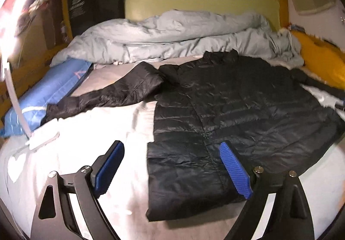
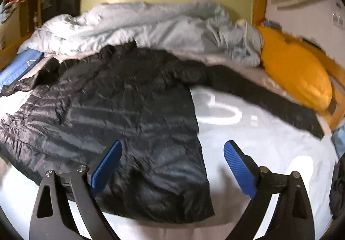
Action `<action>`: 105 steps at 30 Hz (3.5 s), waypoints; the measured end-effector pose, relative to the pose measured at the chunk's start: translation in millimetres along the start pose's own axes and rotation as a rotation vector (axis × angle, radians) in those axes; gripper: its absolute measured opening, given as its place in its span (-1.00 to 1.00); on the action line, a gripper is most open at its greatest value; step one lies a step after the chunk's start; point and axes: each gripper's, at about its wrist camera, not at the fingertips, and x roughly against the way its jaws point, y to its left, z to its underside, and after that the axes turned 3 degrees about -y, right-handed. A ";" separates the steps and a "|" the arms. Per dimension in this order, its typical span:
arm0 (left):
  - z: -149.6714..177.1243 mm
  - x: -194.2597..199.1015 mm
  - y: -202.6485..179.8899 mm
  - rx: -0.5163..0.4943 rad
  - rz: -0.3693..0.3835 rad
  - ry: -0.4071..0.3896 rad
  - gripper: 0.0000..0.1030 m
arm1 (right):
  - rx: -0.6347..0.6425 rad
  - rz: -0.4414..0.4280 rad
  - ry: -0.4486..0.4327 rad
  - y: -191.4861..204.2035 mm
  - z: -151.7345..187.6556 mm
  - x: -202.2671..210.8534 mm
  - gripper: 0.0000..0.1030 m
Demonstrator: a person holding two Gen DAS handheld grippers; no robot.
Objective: Fold large clothes
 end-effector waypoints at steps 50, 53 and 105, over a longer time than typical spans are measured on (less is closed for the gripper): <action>8.7 18.9 -25.2 0.021 0.029 -0.100 0.66 | -0.036 -0.066 -0.269 31.8 -1.2 62.5 0.98; 13.4 31.0 -46.9 -0.052 0.059 -0.097 0.66 | 0.012 -0.087 -0.273 46.9 2.7 69.5 0.98; 80.1 -1.1 -84.2 -0.211 0.061 0.218 -0.62 | 0.267 -0.029 0.083 79.4 73.9 30.9 -0.65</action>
